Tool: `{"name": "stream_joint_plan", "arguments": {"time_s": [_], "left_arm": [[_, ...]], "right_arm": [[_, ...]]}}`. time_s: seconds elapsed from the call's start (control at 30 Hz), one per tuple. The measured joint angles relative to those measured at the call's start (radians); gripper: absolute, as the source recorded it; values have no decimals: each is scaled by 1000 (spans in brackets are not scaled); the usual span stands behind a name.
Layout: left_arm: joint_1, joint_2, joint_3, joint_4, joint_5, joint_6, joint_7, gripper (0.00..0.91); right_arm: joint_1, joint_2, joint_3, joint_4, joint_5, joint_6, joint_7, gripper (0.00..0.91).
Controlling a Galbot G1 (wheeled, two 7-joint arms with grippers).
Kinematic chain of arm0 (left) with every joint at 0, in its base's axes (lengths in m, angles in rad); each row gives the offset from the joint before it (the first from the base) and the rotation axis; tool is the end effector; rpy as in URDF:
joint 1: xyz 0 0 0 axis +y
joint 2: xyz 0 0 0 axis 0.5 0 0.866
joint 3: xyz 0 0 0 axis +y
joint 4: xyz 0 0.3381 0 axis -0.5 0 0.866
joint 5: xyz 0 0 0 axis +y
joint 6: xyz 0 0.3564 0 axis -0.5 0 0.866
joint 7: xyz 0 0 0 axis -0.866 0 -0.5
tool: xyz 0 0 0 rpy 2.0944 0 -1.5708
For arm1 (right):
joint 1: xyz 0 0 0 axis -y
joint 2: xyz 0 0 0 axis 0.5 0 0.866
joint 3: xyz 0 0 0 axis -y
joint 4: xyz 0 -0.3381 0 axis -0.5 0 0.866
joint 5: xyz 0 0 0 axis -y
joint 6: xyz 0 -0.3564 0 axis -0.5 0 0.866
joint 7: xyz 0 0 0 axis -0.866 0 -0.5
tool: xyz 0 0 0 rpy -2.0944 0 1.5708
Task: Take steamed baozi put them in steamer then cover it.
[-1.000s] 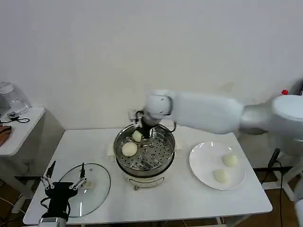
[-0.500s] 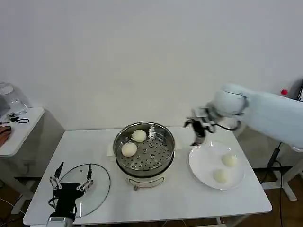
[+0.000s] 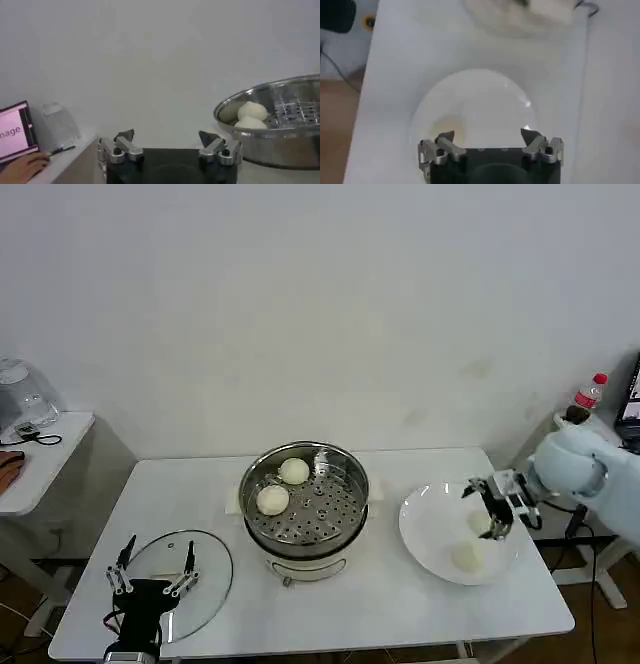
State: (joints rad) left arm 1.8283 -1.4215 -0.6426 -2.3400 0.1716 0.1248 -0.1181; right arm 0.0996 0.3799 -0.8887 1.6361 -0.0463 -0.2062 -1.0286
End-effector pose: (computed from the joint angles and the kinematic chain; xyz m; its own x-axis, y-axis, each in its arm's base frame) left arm 0.1209 0.0435 -0.2391 -0.9877 -0.1351 0.0787 -0.0975 0.9258 0.3652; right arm 0.4268 -0.1622 -0.1310 -0.2684 -0.1339 0.9540 -0.9378 -0.1899 -0.2905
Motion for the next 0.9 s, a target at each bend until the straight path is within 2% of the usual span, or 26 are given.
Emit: {"name": "stream_joint_plan", "arguments": {"time_s": [0.37,0.9], "left_arm": [[21,-2,-11,3,2,0,-1,907],[19,-1,-17,9,2,0,-1,907]], "right_arm": [[-241,21,171,-68,-92,17,-5,907],[-365,107,268,-184,-114,6,25,907]]}}
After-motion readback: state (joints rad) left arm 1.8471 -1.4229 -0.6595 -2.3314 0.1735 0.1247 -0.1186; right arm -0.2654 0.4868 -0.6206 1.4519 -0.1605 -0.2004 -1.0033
